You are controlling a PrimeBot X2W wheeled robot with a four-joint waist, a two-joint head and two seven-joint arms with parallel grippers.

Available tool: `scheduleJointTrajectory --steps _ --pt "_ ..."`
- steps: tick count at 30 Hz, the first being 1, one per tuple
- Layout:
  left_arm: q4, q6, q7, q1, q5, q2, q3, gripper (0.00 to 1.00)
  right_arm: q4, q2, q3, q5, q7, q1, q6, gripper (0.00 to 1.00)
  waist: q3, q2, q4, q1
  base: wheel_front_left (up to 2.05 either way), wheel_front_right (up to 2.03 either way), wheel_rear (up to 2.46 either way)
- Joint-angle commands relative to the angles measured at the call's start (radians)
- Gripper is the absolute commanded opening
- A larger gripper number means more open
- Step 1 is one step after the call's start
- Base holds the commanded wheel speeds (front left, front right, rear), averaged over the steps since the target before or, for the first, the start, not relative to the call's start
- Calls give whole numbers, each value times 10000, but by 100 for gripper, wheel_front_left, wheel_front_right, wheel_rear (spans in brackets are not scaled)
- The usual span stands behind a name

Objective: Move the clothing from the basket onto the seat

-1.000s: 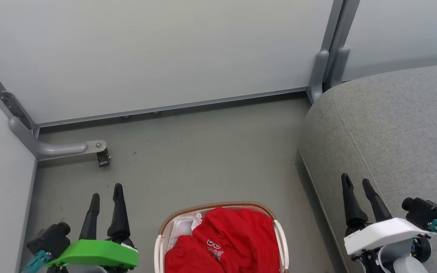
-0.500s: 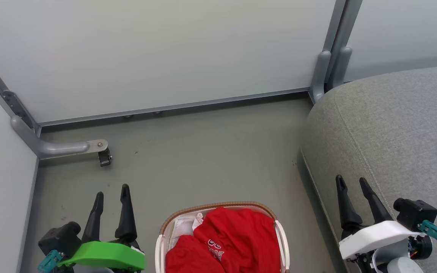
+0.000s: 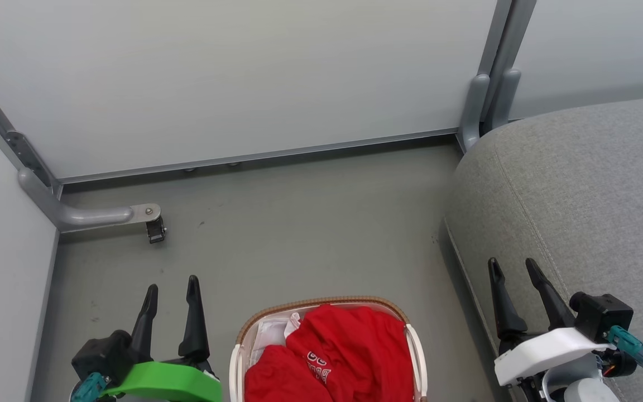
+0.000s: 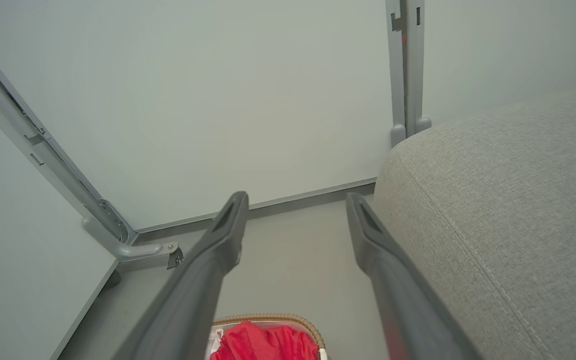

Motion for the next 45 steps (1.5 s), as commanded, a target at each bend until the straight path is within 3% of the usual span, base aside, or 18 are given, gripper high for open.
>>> scheduleJointTrajectory --steps 1,20,45 --pt "-31 50 -92 64 203 72 -39 100 -60 -58 14 -225 -110 11 0 100 2 0 5 0 0 0 0" --pt "292 149 -445 218 1297 80 -331 100 -154 -74 175 -1464 -448 145 0 100 29 0 54 0 0 0 0" --pt "393 126 -433 169 1215 79 -399 100 -141 -74 213 -1421 -446 126 0 100 96 0 46 0 0 0 0"
